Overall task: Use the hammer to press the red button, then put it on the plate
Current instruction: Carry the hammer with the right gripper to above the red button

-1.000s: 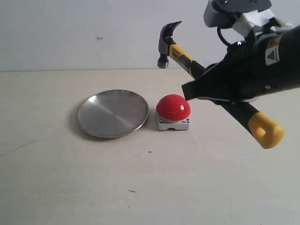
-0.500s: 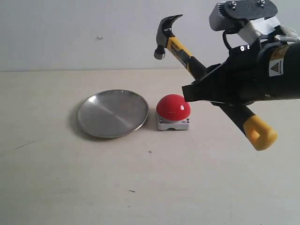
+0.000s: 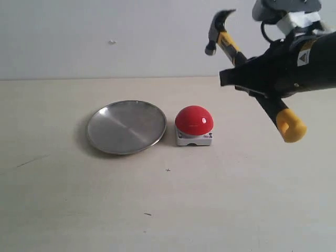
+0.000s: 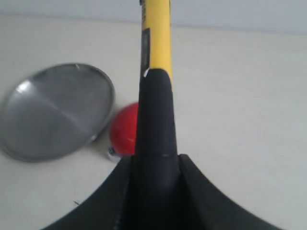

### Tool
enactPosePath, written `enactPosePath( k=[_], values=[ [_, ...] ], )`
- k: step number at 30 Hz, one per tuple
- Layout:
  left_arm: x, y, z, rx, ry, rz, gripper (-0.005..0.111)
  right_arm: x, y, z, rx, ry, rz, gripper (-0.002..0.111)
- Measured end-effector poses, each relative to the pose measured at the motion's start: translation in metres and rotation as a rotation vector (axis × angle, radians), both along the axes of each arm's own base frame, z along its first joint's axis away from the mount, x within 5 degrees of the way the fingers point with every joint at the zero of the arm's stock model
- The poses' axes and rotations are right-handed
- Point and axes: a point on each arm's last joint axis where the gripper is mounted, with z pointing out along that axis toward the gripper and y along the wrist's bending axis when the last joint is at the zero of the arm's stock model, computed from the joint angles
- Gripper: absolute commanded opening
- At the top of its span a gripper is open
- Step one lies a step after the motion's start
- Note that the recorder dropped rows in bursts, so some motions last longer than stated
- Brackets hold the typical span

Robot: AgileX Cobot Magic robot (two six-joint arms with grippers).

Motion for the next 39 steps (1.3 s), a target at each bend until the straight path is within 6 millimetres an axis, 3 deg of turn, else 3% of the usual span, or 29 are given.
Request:
enactPosePath(
  k=[4,7,12,19,22,25,34,39],
  values=[
    [0.000,0.000,0.000,0.002,0.001,-0.004,0.000,0.011,-0.001,-0.036,-0.072,0.139,0.013,0.000],
    [0.000,-0.001,0.000,0.004,0.001,-0.006,0.000,0.015,0.000,-0.051,-0.113,0.189,0.039,0.000],
    [0.000,-0.001,0.000,0.004,0.001,-0.006,0.000,0.013,-0.001,-0.043,-0.116,0.160,0.050,0.000],
    [0.000,-0.001,0.000,0.004,0.001,-0.006,0.000,-0.012,0.005,0.009,-0.082,-0.004,0.090,0.000],
    [0.000,-0.001,0.000,0.005,0.001,-0.007,0.000,-0.020,0.010,0.022,-0.068,-0.056,0.113,0.000],
    [0.000,-0.001,0.000,0.005,0.001,-0.007,0.000,-0.019,0.012,0.019,-0.067,-0.055,0.120,0.000],
    [0.000,-0.001,0.000,0.007,0.001,-0.007,0.000,-0.014,0.014,-0.031,-0.113,0.109,0.125,0.000],
    [0.000,-0.001,0.000,0.007,0.001,-0.007,0.000,-0.011,0.015,-0.029,-0.086,0.077,0.121,0.000]
  ],
)
